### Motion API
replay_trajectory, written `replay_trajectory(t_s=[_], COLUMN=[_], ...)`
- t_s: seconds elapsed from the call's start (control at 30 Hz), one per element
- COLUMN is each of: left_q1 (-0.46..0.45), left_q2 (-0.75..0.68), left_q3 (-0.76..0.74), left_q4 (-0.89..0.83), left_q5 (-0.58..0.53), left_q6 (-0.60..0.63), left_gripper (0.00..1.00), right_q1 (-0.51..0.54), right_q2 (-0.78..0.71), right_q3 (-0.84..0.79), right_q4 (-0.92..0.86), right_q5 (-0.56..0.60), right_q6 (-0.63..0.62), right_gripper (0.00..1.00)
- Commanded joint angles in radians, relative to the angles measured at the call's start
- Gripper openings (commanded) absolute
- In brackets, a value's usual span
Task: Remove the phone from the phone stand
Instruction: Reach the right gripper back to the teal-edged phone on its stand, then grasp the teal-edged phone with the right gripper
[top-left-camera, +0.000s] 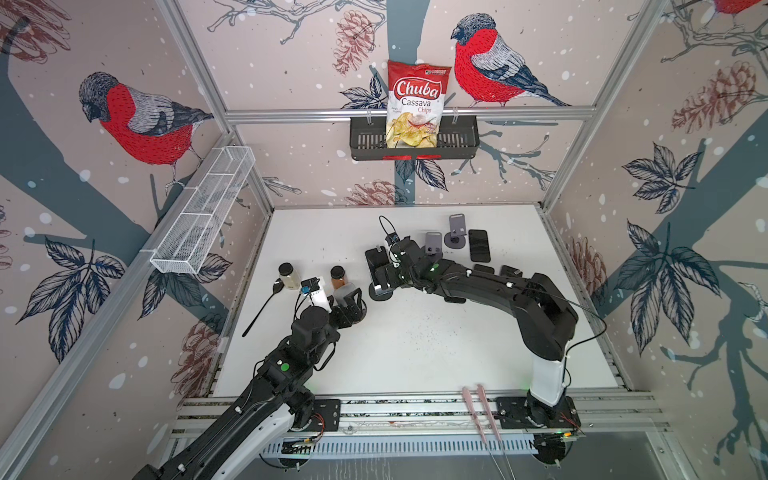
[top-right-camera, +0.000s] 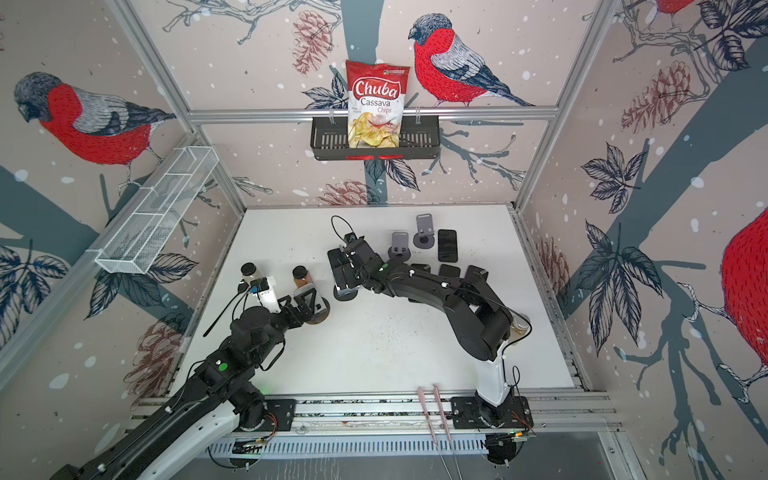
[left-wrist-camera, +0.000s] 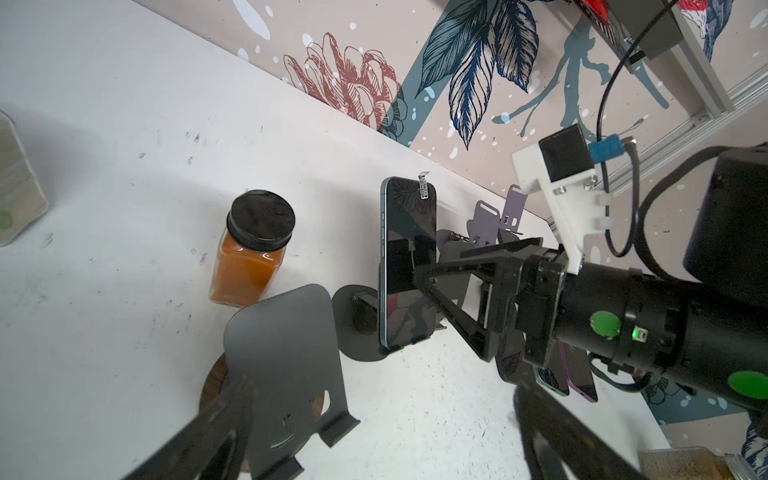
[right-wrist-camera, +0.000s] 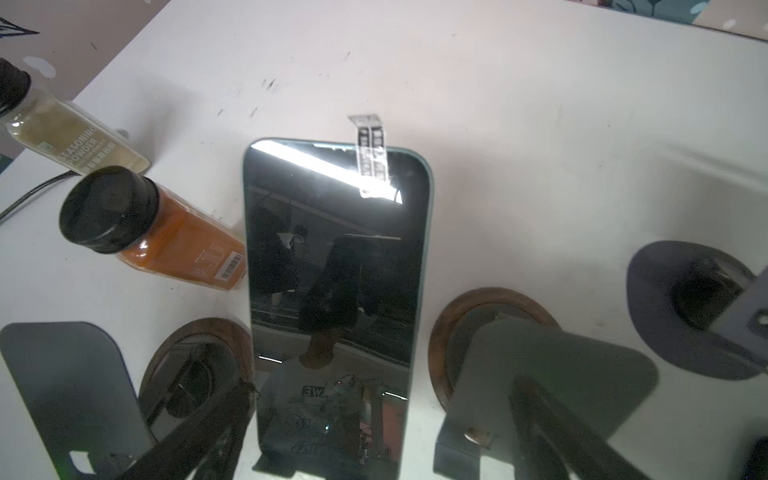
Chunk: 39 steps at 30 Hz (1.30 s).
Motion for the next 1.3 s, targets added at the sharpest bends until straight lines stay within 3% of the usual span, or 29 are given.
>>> replay_trajectory(t_s=[0.0,0.6,1.0,1.27], left_q1=[0.000,0.000,0.000,0.000], left_q2=[-0.002,-0.021,-0.041,-0.043], left_q3=[-0.003,-0.024,-0.029,-0.029], left_q4=[-0.001,-0.002,-0.010,-0.015], left_q5=[-0.020,-0.030,-0.037,-0.035], left_q6=[0.022,0.032,0.033,0.028], left_gripper=[0.97,0.96,0.97,0.97], right_q1=[0.007,0.022,0.034,0.035], right_q2=[0.026,0.122,0.128,0.104], right_q3=[0.030,0.093,0.098,0.087], right_q4=[0.011,-0.005,-0.006,0.009], right_q5=[-0.024,-0.008,0.029,0.011], right_q6=[-0.015,-0.012,-0.016,-0.014], right_gripper=[0.99,0.99,0.75,0.74])
